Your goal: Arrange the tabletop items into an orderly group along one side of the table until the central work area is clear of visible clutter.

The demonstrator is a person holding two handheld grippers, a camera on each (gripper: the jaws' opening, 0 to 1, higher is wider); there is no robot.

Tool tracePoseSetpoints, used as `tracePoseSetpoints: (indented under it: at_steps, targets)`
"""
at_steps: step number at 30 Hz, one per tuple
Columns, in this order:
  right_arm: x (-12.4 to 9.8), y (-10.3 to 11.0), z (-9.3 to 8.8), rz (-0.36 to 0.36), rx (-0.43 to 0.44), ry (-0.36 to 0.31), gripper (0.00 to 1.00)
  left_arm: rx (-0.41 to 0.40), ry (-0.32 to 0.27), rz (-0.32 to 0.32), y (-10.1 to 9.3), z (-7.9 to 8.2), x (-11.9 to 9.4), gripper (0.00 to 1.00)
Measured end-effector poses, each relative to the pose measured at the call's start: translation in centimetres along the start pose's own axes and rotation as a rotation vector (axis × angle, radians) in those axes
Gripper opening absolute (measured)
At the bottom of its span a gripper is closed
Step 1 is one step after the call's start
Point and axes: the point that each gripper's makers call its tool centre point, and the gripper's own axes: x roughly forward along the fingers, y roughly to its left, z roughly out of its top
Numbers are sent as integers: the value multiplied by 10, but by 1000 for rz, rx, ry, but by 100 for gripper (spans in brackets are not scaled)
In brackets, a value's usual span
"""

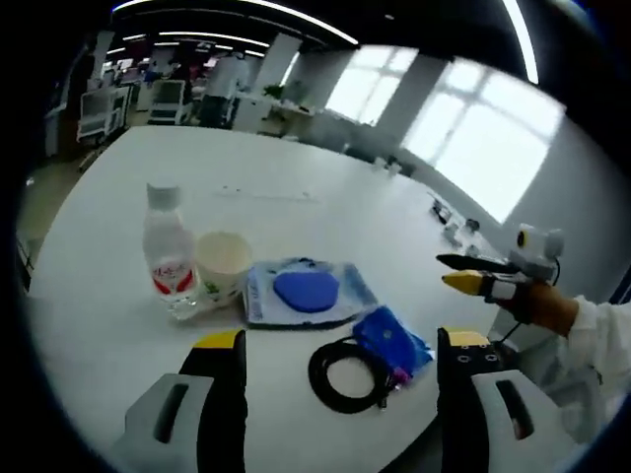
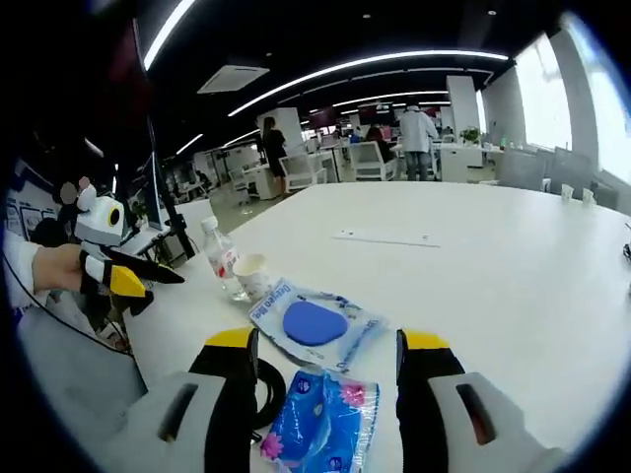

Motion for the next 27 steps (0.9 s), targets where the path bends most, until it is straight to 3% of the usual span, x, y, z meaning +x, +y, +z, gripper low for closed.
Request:
tracePoseSetpoints:
  at_steps: [10,16,27]
  targets:
    - [10,-17,-13,-9,24,24,53,-51,20,55,25,-10,27,73]
    - [14,-22,-20,-15,37,38,52,-12,49,62,29,-15,43,73]
    - [29,-28,-30,-16,40,68,52,-36,67,85,38,-22,64,71]
